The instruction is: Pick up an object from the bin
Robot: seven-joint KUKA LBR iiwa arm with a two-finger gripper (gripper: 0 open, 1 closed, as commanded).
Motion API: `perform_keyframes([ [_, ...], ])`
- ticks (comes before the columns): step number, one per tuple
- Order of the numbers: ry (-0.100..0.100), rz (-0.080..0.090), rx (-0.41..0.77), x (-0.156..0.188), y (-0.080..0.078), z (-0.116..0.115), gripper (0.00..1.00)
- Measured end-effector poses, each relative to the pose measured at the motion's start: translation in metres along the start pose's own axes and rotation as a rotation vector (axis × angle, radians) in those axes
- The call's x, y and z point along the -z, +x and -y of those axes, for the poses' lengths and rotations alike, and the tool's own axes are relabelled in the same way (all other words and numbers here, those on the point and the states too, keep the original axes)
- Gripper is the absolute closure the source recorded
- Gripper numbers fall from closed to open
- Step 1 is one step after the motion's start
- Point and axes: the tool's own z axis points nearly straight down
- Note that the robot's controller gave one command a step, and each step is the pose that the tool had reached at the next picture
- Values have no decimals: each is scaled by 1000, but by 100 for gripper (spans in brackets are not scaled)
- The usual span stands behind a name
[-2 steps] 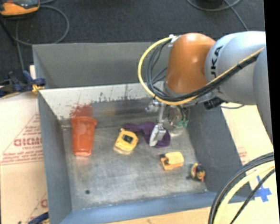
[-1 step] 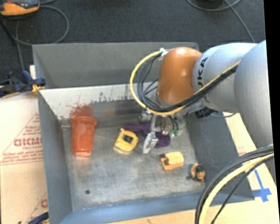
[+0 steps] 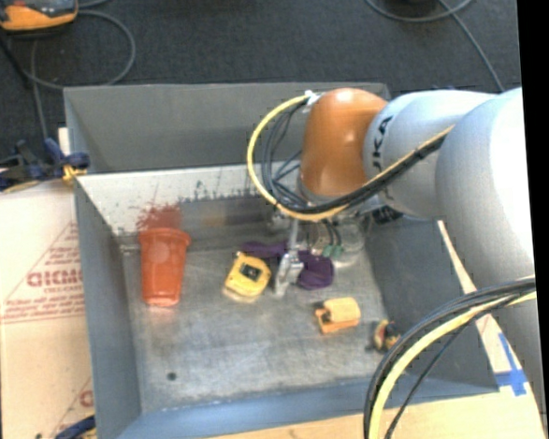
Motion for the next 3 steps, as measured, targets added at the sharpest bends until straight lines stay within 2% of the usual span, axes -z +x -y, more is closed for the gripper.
perform_keyframes([
  [1, 4, -5, 7, 1, -3, -5, 0],
  [2, 2, 0, -122, 7, 0, -37, 0],
  [3, -4, 0, -121, 5, 19, -54, 100],
])
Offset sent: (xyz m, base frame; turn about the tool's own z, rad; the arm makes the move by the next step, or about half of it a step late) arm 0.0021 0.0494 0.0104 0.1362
